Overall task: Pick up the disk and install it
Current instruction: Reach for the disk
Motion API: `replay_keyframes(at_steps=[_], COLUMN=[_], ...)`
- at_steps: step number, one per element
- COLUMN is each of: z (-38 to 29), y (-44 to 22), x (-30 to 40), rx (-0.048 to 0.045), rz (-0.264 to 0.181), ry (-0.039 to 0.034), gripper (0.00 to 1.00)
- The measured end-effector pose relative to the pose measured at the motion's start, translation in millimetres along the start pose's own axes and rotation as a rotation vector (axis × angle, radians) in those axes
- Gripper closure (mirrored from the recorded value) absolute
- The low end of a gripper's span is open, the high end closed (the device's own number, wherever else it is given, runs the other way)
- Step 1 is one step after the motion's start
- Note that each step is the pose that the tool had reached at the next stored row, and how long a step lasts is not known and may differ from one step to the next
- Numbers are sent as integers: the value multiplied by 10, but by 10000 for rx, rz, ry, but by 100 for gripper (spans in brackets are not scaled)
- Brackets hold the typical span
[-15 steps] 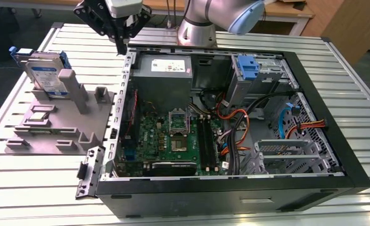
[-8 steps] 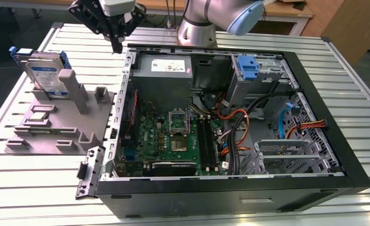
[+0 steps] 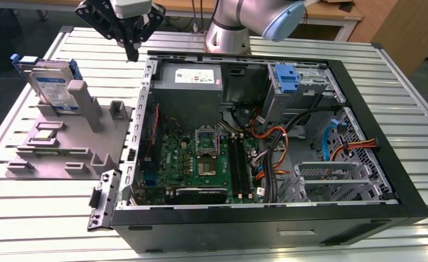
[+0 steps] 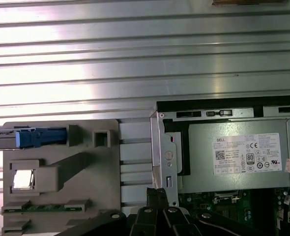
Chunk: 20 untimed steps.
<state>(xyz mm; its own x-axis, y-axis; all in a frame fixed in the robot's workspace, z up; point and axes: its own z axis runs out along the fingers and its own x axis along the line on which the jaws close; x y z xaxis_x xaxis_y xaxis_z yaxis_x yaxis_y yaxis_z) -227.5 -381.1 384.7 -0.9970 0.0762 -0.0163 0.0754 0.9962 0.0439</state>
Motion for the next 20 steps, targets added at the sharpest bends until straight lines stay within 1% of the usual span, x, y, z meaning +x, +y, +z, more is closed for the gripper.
replay_keyframes(at_steps=[7, 11, 20], z=[0, 0, 1], y=[0, 0, 17], x=[2, 18, 109], rx=[0, -1, 0], rz=[0, 1, 0], ry=[0, -1, 0], gripper=[90, 90, 90])
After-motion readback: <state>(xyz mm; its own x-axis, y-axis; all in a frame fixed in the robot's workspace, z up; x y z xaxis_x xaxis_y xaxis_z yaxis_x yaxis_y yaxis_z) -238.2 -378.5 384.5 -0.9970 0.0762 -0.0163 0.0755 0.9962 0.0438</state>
